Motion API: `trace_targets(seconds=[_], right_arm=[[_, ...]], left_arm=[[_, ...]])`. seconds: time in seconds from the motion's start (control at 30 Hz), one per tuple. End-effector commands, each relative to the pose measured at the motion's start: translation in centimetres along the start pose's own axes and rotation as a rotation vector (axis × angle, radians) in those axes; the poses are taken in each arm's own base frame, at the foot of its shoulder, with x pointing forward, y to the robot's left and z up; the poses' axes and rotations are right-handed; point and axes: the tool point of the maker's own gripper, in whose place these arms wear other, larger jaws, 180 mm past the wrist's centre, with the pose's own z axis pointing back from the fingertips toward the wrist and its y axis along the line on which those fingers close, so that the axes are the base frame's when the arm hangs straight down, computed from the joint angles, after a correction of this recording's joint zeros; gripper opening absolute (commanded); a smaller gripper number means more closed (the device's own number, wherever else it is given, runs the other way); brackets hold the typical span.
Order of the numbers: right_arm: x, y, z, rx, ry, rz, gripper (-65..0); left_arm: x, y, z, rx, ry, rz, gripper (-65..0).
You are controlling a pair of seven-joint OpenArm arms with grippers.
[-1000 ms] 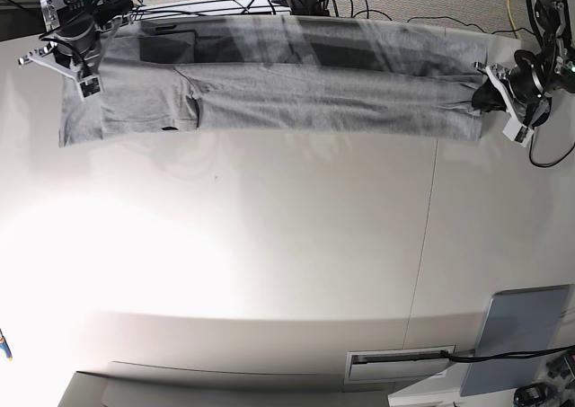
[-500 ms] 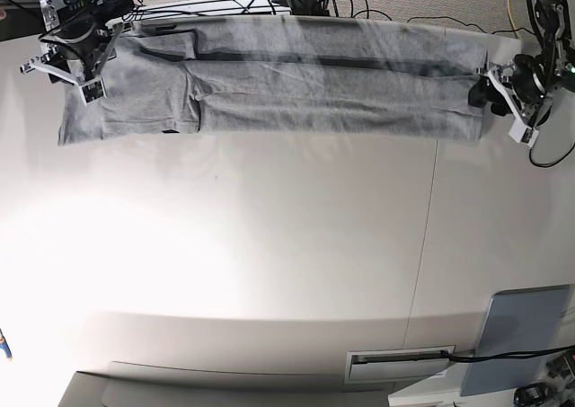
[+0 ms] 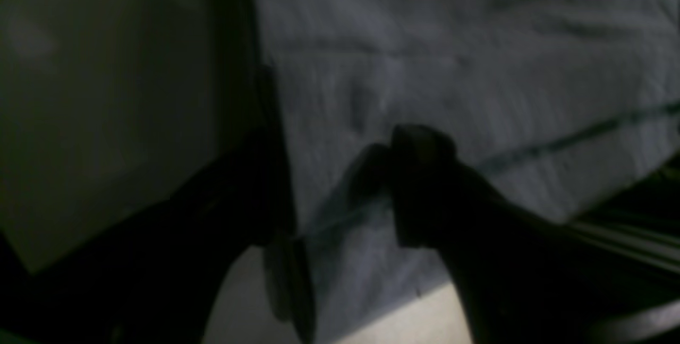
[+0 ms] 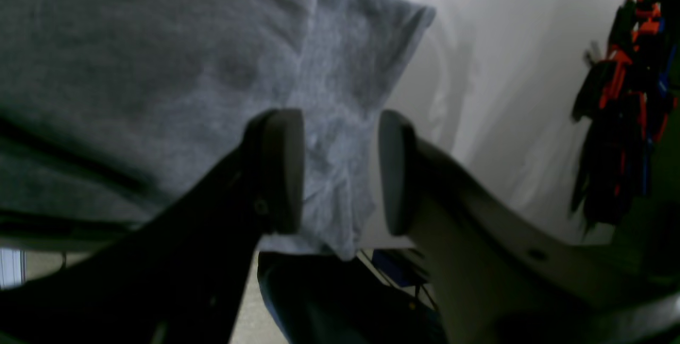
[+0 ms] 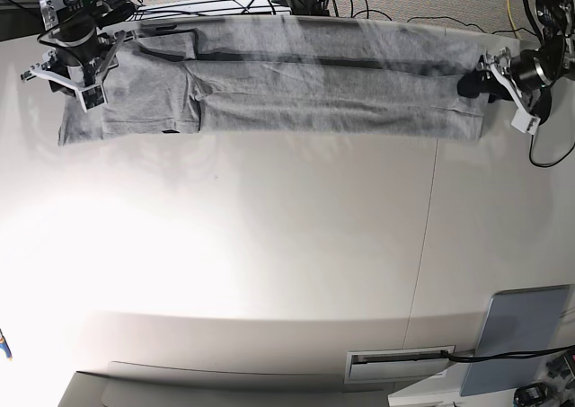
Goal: Fold the T-shirt properly
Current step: 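Release the hem and raise the left gripper off the folded strip, then grasp the middle of the folded strip with the left gripper and press it down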
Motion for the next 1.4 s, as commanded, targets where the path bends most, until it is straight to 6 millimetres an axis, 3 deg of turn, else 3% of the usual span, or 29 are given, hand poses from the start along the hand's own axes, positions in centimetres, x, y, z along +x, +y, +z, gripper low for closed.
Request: trace_targets(seconds=[0.0,0.17,0.43,0.6,0.7,0.83,1.03,1.17,1.37], right_arm=[[0.9,-0.9,0.3,-0.031,-0.04,0.013,-41.6],[1.0,-0.9,0.3,-0.032,-0.048,0.013,-41.6],[1.3,-0.9,0.4,-0.031,-0.065,0.014,-41.6],[1.7,-0.9,0.4,-0.031,-0.087,0.014,-41.6],[1.8,-0.9,0.4,-0.031,-0.092,0.014,-41.6],[1.9,-0.9,0.4,-0.031,-0.095,0.014,-41.6],[2.2,-0.8,0.4,-0.031,-0.113,0.014,-41.6],[2.2,-0.8,0.4,-0.031,-0.113,0.014,-41.6],[2.2,-0.8,0.4,-0.031,-0.116,0.013,-41.6]], left_arm=[[0.1,0.1,0.5,0.0,0.012,-0.005,-39.8],[1.3,0.5,0.5,0.02,-0.048,-0.019,-65.0],[3.0,3.9,1.1,0.235,-0.016,-0.072,-65.0],[4.5,4.1,2.4,0.368,-0.015,-0.155,-65.0],[5.4,3.0,3.4,0.448,-0.03,-0.229,-65.0],[6.5,-0.7,4.6,0.505,-0.09,-0.329,-65.0],[6.3,-9.1,4.4,0.373,-0.2,-0.383,-65.0],[5.2,-13.9,2.2,0.226,-0.214,-0.365,-65.0],[1.8,-20.7,-2.0,0.022,-0.137,-0.379,-65.0]])
